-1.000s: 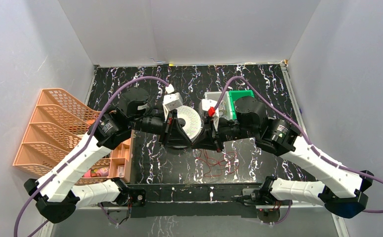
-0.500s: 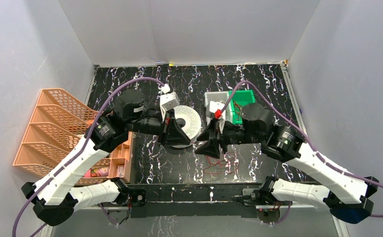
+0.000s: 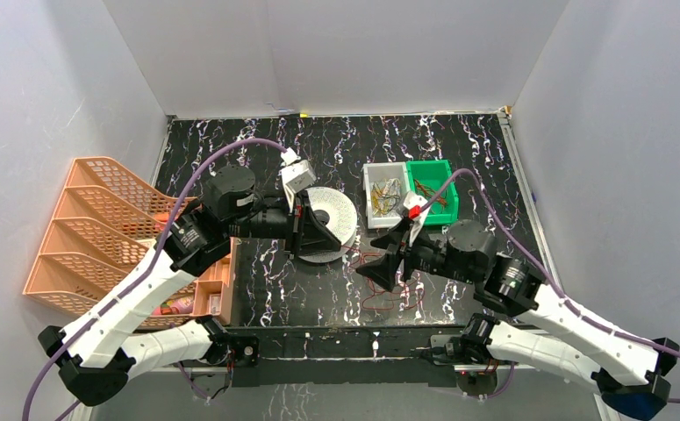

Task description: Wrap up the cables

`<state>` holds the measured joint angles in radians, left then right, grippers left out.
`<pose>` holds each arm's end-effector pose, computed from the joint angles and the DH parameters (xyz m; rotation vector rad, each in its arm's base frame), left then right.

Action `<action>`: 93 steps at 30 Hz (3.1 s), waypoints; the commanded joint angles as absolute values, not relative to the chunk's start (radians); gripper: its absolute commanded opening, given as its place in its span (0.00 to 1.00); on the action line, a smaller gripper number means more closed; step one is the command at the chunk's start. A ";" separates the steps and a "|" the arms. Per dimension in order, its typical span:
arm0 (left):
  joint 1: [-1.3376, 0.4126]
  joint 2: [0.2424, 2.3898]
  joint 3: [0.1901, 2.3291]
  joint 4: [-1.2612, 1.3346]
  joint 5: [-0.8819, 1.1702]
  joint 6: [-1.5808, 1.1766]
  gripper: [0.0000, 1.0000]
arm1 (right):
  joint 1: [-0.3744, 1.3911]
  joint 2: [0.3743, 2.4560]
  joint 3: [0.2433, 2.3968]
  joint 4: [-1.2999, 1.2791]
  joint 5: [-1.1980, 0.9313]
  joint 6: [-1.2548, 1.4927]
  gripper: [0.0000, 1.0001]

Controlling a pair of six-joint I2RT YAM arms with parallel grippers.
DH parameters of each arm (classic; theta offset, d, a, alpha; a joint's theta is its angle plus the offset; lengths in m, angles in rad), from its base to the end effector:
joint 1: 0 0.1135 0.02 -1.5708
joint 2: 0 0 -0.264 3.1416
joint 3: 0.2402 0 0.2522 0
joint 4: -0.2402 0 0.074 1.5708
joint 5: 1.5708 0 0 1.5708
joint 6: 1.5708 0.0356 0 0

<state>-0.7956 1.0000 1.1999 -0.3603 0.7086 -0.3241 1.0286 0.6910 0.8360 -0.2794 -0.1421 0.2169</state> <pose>0.1271 -0.1628 0.4270 0.9867 1.6431 -1.3994 0.0775 0.1384 0.3619 -0.8202 1.6229 1.0300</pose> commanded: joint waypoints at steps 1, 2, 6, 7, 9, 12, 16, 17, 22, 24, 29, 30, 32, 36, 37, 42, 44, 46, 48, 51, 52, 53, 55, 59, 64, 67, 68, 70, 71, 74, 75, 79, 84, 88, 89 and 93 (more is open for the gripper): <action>-0.799 0.973 1.172 -0.279 0.699 -0.378 0.00 | 1.031 0.668 0.715 -0.001 -0.076 0.321 0.80; -0.799 0.972 1.169 -0.269 0.697 -0.388 0.00 | 1.031 0.674 0.691 0.038 -0.086 0.327 0.79; -0.799 0.967 1.153 -0.236 0.684 -0.422 0.00 | 1.031 0.723 0.640 0.135 -0.091 0.330 0.78; -0.799 0.963 1.149 -0.229 0.680 -0.428 0.00 | 1.031 0.736 0.628 0.167 -0.096 0.328 0.78; -0.800 0.955 1.139 -0.218 0.666 -0.439 0.00 | 1.031 0.759 0.599 0.232 -0.095 0.329 0.77; -0.799 0.941 1.128 -0.205 0.652 -0.451 0.00 | 1.031 0.786 0.561 0.314 -0.091 0.326 0.74; -0.799 0.927 1.118 -0.194 0.632 -0.464 0.00 | 1.031 0.799 0.525 0.387 -0.085 0.325 0.62; -0.800 0.922 1.116 -0.193 0.624 -0.466 0.00 | 1.031 0.797 0.520 0.393 -0.082 0.325 0.59; -0.800 0.902 1.097 -0.182 0.583 -0.481 0.00 | 1.031 0.756 0.480 0.442 -0.074 0.335 0.44; -0.799 0.894 1.089 -0.173 0.573 -0.487 0.00 | 1.031 0.735 0.465 0.461 -0.068 0.339 0.40; -0.799 0.875 1.078 -0.169 0.538 -0.495 0.00 | 1.031 0.694 0.457 0.469 -0.064 0.337 0.16; -0.799 0.873 1.077 -0.170 0.532 -0.497 0.00 | 1.031 0.686 0.458 0.466 -0.062 0.334 0.10; -0.800 0.860 1.074 -0.177 0.508 -0.499 0.00 | 1.031 0.663 0.464 0.452 -0.061 0.330 0.00; -0.799 0.832 1.060 -0.190 0.458 -0.503 0.00 | 1.031 0.606 0.478 0.407 -0.050 0.320 0.00; -0.799 0.823 1.055 -0.194 0.440 -0.504 0.00 | 1.031 0.588 0.485 0.386 -0.042 0.314 0.00; -0.799 0.783 1.027 -0.221 0.374 -0.511 0.00 | 1.031 0.504 0.541 0.240 0.026 0.277 0.00; -0.799 0.780 1.012 -0.224 0.380 -0.519 0.00 | 1.031 0.479 0.565 0.203 0.035 0.264 0.00; -0.799 0.784 0.998 -0.219 0.395 -0.528 0.00 | 1.031 0.462 0.591 0.170 0.033 0.259 0.00; -0.799 0.792 0.984 -0.211 0.423 -0.536 0.00 | 1.031 0.462 0.620 0.144 0.022 0.258 0.00; -0.799 0.807 0.969 -0.203 0.447 -0.545 0.00 | 1.031 0.474 0.649 0.118 -0.002 0.261 0.00; -0.800 0.810 0.966 -0.200 0.451 -0.546 0.00 | 1.030 0.479 0.658 0.112 -0.009 0.263 0.00; -0.799 0.811 0.962 -0.198 0.454 -0.548 0.00 | 1.031 0.485 0.665 0.105 -0.014 0.266 0.00; -0.799 0.811 0.958 -0.183 0.457 -0.555 0.00 | 1.031 0.498 0.678 0.090 -0.017 0.268 0.00; -0.800 0.815 0.960 -0.186 0.458 -0.553 0.00 | 1.031 0.526 0.704 0.039 0.009 0.268 0.00; -0.799 0.812 0.977 -0.233 0.415 -0.527 0.28 | 1.031 0.552 0.738 -0.065 0.086 0.262 0.00; -0.799 0.811 0.992 -0.278 0.368 -0.501 0.51 | 1.031 0.558 0.764 -0.135 0.145 0.262 0.00; -0.799 0.810 0.998 -0.294 0.343 -0.493 0.57 | 1.031 0.558 0.770 -0.151 0.166 0.262 0.00; -0.799 0.814 1.017 -0.335 0.306 -0.469 0.65 | 1.031 0.563 0.790 -0.201 0.210 0.265 0.00; -0.799 0.816 1.027 -0.355 0.286 -0.457 0.68 | 1.031 0.567 0.803 -0.230 0.240 0.268 0.00; -0.799 0.829 1.051 -0.405 0.242 -0.423 0.75 | 1.031 0.580 0.847 -0.320 0.335 0.282 0.00; -0.799 0.837 1.059 -0.418 0.226 -0.415 0.77 | 1.031 0.584 0.860 -0.349 0.374 0.294 0.00; -0.799 0.918 1.092 -0.512 0.147 -0.387 0.84 | 1.031 0.614 0.893 -0.470 0.538 0.366 0.00; -0.800 1.046 1.115 -0.583 0.079 -0.372 0.88 | 1.031 0.681 0.907 -0.583 0.659 0.458 0.00; -0.804 1.116 1.122 -0.584 -0.008 -0.374 0.90 | 1.030 0.766 0.921 -0.661 0.705 0.530 0.00; -0.808 1.134 1.125 -0.583 -0.028 -0.373 0.91 | 1.029 0.783 0.923 -0.672 0.714 0.545 0.00; -0.837 1.203 1.134 -0.589 -0.146 -0.366 0.95 | 1.019 0.814 0.908 -0.669 0.725 0.576 0.00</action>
<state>-0.8097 1.1702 1.0943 -0.5602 -0.0029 -0.3847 1.0283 0.8078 0.8757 -0.6506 0.6548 0.5056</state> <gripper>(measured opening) 0.928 0.020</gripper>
